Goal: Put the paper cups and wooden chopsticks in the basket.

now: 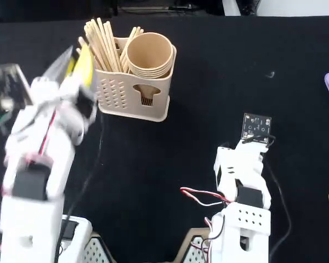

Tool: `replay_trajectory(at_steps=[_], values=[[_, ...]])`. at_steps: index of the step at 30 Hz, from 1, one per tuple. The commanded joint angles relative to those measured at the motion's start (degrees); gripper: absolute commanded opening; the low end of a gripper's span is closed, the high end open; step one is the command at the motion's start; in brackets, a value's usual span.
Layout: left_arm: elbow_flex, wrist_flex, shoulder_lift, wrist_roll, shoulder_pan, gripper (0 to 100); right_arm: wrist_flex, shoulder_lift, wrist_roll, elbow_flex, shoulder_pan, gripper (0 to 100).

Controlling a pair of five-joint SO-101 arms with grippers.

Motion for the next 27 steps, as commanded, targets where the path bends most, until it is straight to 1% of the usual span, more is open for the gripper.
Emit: replay_trajectory(at_steps=[1,3,4,5,6,8,10,12,14,16,19,24,26,27], values=[[9.5,23.1,-20.4,-14.6,-0.6,10,-1.1,-1.4,0.1,-1.9,-0.8,9.6],[15.3,28.7,-29.4,-17.9,-2.9,7,-1.1,-1.4,0.1,-2.0,-2.8,9.6],[18.5,29.7,-33.8,-18.0,-4.5,3,-1.1,-1.4,0.1,-2.0,-4.2,9.6],[21.8,29.5,-38.2,-18.0,-6.6,2,-1.0,-1.4,0.1,-2.0,-5.4,9.6],[24.7,29.2,-40.9,-18.0,-9.5,4,-1.0,-1.4,0.1,-2.0,-6.2,9.6],[27.4,27.7,-39.5,-18.3,-14.1,3,-1.1,-1.5,0.1,-2.5,-6.7,9.6],[29.8,25.9,-36.0,-18.3,-18.2,3,-1.0,-2.0,0.1,-3.3,-6.9,9.6],[32.6,25.6,-35.2,-18.2,-19.9,4,-0.9,-3.7,0.1,-2.9,-7.2,9.6],[36.3,25.6,-36.0,-18.2,-19.9,4,1.6,-6.5,0.4,-2.1,-8.4,9.6],[40.0,26.5,-38.0,-18.1,-20.4,4,6.2,-10.3,0.4,-1.7,-10.4,9.6],[44.8,32.9,-40.2,-18.1,-19.7,4,16.0,-17.3,0.2,-1.4,-14.0,9.9],[45.3,43.7,-39.6,-18.1,-15.5,4,32.4,-32.7,0.2,-0.8,-15.2,9.9],[45.3,44.3,-39.6,-18.1,-15.4,3,38.2,-38.2,0.2,0.2,-15.1,9.9],[45.7,43.8,-39.6,-18.1,-15.4,3,39.9,-38.3,0.4,1.8,-15.1,9.9]])
